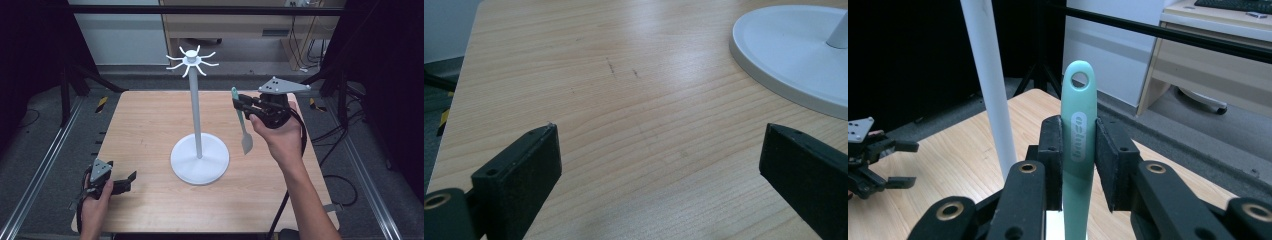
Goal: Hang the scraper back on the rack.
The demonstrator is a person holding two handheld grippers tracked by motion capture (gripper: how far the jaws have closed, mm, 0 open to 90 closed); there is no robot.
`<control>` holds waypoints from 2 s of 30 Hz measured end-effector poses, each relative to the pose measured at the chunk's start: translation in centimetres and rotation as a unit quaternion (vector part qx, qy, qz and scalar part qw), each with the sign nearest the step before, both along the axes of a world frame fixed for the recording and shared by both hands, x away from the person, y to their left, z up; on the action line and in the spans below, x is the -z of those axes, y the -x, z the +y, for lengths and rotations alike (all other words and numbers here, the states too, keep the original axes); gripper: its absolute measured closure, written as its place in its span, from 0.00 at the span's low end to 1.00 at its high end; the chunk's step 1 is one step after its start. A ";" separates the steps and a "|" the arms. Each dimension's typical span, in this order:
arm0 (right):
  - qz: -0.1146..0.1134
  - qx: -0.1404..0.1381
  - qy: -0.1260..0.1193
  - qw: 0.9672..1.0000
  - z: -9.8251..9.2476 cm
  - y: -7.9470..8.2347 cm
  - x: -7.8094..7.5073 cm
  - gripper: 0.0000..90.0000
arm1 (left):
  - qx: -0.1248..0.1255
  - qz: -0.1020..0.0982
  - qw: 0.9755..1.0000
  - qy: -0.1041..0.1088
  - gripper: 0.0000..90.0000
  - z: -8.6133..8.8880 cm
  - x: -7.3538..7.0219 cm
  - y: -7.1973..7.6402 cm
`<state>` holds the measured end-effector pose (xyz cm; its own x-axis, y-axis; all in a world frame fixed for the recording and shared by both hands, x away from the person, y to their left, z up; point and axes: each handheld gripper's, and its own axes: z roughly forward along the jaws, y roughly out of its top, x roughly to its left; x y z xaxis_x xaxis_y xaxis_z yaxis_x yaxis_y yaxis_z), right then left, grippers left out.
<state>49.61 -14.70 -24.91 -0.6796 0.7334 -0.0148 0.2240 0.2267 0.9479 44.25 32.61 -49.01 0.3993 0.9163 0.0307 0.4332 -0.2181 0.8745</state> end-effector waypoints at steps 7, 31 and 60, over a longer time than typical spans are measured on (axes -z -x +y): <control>-0.010 -0.005 -0.004 1.000 0.5 0.0 -1.1 0.83 | -0.001 0.000 1.000 -0.001 0.03 0.1 0.0 0.0; -0.030 -0.012 -0.007 0.999 1.3 -0.1 -3.5 0.83 | 0.005 0.001 1.000 -0.006 0.04 -0.2 0.0 0.0; -0.050 -0.018 -0.029 0.998 1.2 0.5 -5.2 0.83 | 0.004 0.002 1.000 -0.008 0.04 -0.2 0.1 0.0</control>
